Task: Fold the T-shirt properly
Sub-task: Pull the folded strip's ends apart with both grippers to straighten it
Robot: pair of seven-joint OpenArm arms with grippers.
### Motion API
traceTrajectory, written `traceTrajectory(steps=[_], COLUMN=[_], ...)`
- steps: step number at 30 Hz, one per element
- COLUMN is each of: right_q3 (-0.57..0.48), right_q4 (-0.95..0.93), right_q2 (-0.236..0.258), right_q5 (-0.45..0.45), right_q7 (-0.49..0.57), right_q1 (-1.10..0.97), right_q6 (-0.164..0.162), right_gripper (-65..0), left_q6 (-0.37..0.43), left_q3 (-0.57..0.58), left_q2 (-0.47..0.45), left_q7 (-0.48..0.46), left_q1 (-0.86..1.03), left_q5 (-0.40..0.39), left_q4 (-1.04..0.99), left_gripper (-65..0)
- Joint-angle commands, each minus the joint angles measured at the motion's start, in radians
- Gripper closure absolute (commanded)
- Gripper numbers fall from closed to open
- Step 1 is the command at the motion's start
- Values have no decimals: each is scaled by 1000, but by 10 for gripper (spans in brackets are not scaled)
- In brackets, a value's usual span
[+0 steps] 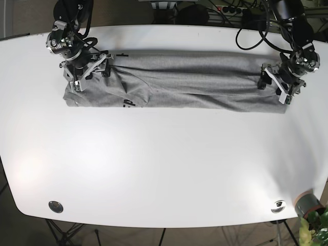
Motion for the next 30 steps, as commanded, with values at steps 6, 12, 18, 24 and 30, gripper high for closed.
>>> traceTrajectory(steps=[6,12,18,24,30], right_q3=[10,9,9,13,15], right_q4=[-110,-196,-244,-76,120], right_q2=[56,88,103,103,100], right_q5=[-12,-12,-8,-5,-5], right_q7=[56,64,58,-1,-99], right_q1=[73,172,269,274,267], right_q6=[-5,-4,-2,-2,-2], right_gripper=[-371,-371,-371,-371,-371], left_q6=[7,7,7,7,7], left_q3=[-3,-3,-4,-21,-100], left_q2=[-29,-25,-22,-25,-19], left_q7=[-42,-46,-43,-26,86], left_q1=[-11,-66,-200,-203,-203], left_q5=[13,13,11,3,-7], left_q4=[-63,-97,-217,-146,-16], left_gripper=[-426,-426,-432,-435,-435])
